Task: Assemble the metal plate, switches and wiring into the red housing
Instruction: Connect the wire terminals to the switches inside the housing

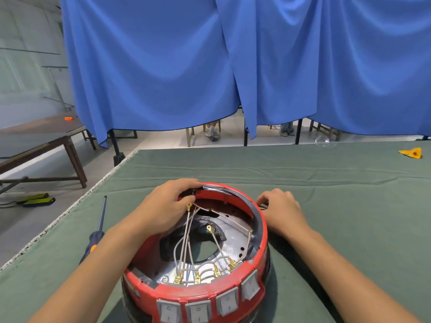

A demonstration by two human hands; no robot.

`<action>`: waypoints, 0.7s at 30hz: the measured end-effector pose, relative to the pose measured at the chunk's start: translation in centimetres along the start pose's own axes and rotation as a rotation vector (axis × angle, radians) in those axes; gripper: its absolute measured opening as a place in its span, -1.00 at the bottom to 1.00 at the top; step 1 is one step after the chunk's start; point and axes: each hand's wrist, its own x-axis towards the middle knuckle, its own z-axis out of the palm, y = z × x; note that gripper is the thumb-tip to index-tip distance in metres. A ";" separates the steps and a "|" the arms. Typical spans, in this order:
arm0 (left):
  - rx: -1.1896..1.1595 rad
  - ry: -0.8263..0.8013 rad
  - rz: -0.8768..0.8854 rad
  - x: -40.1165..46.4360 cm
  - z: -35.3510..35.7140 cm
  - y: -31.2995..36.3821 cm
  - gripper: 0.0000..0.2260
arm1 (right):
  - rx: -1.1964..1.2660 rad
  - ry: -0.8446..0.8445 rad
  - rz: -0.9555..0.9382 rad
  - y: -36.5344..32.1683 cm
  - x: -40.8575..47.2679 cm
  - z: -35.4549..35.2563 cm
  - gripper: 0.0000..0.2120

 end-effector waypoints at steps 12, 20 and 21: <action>-0.035 0.018 -0.009 0.1 0.2 -0.3 -0.70 | 0.505 0.178 0.095 0.8 0.8 0.0 -0.77; -0.084 0.048 0.003 0.3 0.2 -0.5 -0.74 | 0.697 0.243 -0.093 -2.1 -0.3 -1.8 -0.81; -0.114 0.073 0.011 0.3 0.1 -0.4 -0.75 | 0.719 0.260 -0.122 -2.6 -0.5 -2.3 -0.81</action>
